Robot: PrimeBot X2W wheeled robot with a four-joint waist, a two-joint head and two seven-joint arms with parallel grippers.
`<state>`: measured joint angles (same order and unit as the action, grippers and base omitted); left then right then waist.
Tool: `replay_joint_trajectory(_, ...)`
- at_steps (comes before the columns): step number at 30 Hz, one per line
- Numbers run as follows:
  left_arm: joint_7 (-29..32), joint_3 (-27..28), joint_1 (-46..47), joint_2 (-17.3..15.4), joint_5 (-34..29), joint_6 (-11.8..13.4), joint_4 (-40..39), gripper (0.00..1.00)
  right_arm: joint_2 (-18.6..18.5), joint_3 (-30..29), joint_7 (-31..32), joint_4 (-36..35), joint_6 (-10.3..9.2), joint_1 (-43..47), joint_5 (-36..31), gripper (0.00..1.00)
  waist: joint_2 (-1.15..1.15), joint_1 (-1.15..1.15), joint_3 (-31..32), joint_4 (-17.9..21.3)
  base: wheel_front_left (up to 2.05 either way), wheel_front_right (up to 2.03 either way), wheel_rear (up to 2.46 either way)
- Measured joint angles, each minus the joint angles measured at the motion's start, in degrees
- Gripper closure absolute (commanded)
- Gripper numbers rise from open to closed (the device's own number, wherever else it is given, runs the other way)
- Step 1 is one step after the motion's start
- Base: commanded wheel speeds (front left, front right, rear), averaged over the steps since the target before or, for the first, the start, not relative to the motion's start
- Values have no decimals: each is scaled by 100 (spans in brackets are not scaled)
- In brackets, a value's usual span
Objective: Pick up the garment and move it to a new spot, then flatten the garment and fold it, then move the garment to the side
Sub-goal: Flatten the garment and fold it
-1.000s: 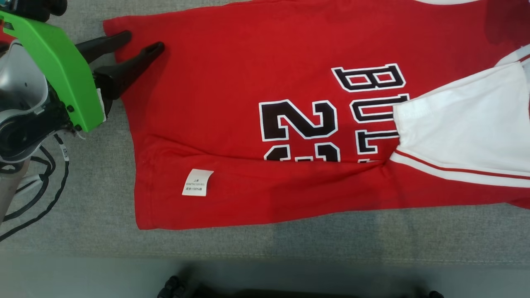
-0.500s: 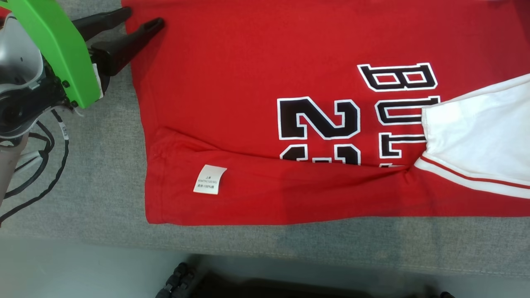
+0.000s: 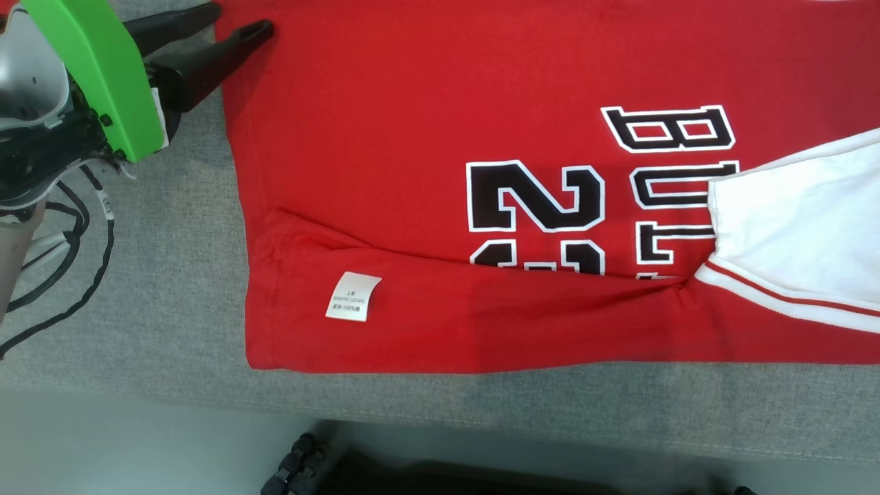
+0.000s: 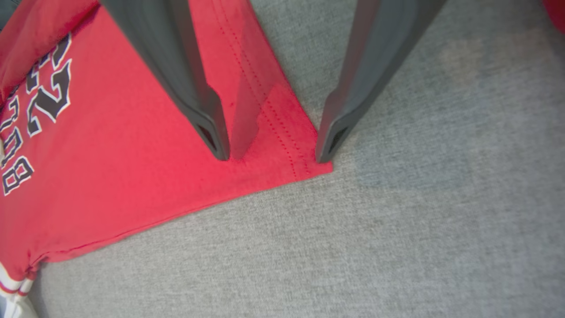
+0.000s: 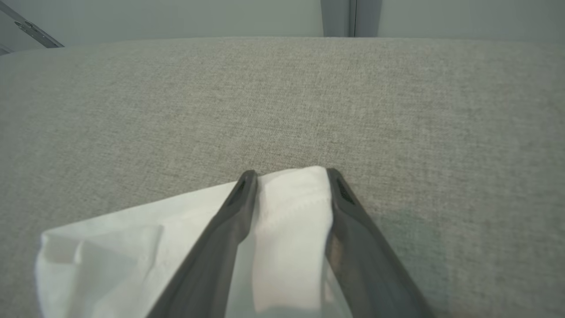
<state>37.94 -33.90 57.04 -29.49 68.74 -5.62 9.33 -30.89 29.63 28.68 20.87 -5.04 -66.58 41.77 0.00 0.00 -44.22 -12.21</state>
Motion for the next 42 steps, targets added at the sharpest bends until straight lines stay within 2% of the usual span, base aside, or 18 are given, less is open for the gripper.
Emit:
replay_joint_trajectory(8,32,-2,138,-4,69,-44,188,0,90,33,-70,276,108,-139,-7,20,0,0,6,13,0,0,0)
replay_joint_trajectory(13,32,-16,201,-7,59,-51,289,0,155,62,-100,410,190,-230,-7,23,0,0,1,38,0,0,0)
replay_joint_trajectory(14,33,-16,208,-7,63,-51,302,0,165,63,-123,433,201,-234,-7,30,0,0,0,43,0,0,0)
replay_joint_trajectory(15,36,-21,215,-5,65,-52,313,0,174,63,-142,460,216,-242,-7,46,0,0,-2,48,0,0,0)
replay_joint_trajectory(16,60,-33,225,-5,65,-54,321,0,178,63,-142,494,220,-258,-7,52,0,0,-2,52,0,0,0)
replay_joint_trajectory(18,81,-53,235,-7,67,-71,334,15,180,69,-144,561,253,-286,-7,60,0,0,2,57,0,0,0)
replay_joint_trajectory(20,88,-77,240,-5,100,-98,352,38,196,82,-190,622,291,-299,-7,57,0,0,10,60,0,0,0)
replay_joint_trajectory(23,143,-105,276,4,133,-98,417,41,207,89,-194,714,316,-326,-5,51,0,0,30,52,0,0,0)
replay_joint_trajectory(25,203,-109,284,4,175,-98,439,50,229,93,-194,767,352,-337,-5,52,0,0,48,44,0,0,0)
replay_joint_trajectory(29,261,-122,284,35,259,-100,476,50,260,94,-198,872,396,-352,1,51,0,0,82,36,0,0,0)
replay_joint_trajectory(30,261,-124,284,45,270,-100,485,50,266,96,-200,896,397,-357,3,53,0,0,90,36,0,0,0)
replay_joint_trajectory(31,267,-127,284,57,270,-100,493,51,280,96,-199,925,401,-366,4,65,0,0,99,35,0,0,0)
replay_joint_trajectory(32,269,-133,284,67,270,-102,495,53,294,98,-200,950,407,-370,8,86,0,0,107,36,0,0,0)
replay_joint_trajectory(33,269,-136,284,78,270,-111,501,57,310,99,-200,973,437,-370,13,100,0,0,115,37,0,0,0)
replay_joint_trajectory(35,263,-141,284,90,270,-119,506,63,350,119,-199,1010,481,-370,43,100,0,0,129,44,0,0,0)
replay_joint_trajectory(38,248,-145,284,133,270,-119,524,95,391,131,-199,1058,521,-375,60,100,0,0,149,61,0,0,0)
replay_joint_trajectory(39,233,-148,284,149,270,-119,528,100,399,133,-200,1077,555,-378,64,100,0,0,156,67,0,0,0)
replay_joint_trajectory(42,181,-157,284,160,270,-120,550,100,430,138,-244,1135,571,-387,66,100,0,0,178,88,0,0,0)
